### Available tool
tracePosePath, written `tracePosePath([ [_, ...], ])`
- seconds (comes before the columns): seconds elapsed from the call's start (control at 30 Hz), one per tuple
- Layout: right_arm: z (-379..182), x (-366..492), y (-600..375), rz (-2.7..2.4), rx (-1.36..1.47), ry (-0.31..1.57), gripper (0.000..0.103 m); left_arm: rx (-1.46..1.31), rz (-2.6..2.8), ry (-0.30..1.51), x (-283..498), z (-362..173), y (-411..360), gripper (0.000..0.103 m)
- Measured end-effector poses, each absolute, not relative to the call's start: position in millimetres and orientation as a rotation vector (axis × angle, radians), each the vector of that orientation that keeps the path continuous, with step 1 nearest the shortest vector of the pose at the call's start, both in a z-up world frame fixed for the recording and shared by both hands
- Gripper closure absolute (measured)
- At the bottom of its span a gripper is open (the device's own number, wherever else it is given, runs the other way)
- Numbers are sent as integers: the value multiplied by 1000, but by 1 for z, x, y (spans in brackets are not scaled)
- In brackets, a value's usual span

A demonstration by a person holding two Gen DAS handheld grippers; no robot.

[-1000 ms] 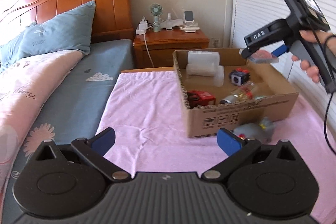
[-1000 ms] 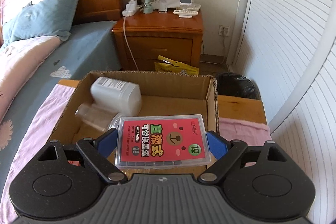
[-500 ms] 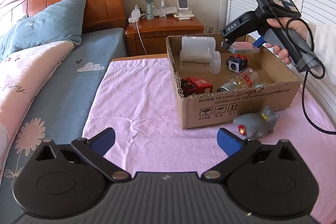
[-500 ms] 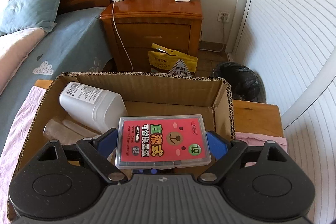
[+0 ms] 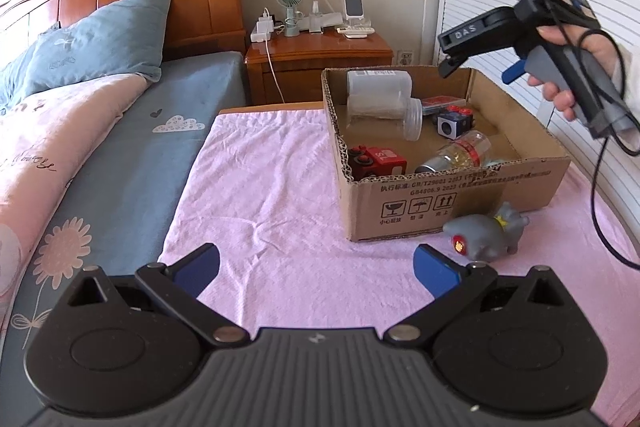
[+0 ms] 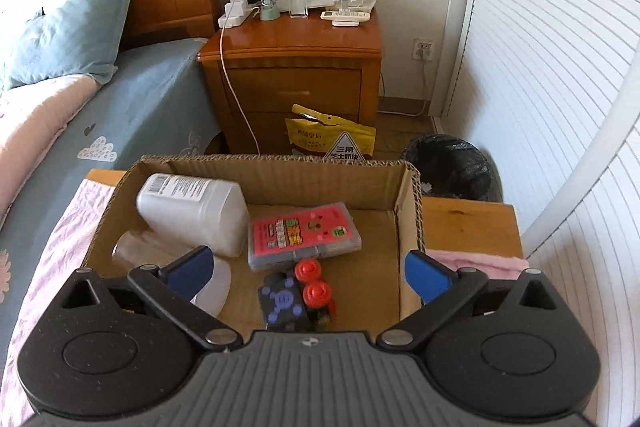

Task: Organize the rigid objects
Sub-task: 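Lower the red card pack into the box and open the right tool, then move the right tool to the gray elephant toy and grasp it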

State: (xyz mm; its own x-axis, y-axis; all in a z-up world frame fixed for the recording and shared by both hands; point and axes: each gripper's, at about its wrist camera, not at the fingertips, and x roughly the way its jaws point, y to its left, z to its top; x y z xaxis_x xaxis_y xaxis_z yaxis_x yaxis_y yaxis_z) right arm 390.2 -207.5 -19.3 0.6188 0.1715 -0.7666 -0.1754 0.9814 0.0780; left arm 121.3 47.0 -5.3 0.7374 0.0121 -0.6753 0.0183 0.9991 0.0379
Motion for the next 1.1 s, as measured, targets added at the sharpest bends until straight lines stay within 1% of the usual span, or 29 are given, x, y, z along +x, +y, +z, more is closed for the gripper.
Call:
tracePosePath([
  [0.3,-4,328,-218,218,-2,850,0,49,34,731,106,4,51,1],
  [0.53,-6,265,-222,268,-5,832,0,49,43,723,94,10,54,1],
  [0.83,-35,195,-193,334,-71,820,0,32,53,721,86,10,59,1],
  [1.1,-85,198,-172,294,-40,873,0,29,51,738,87,4,62,1],
])
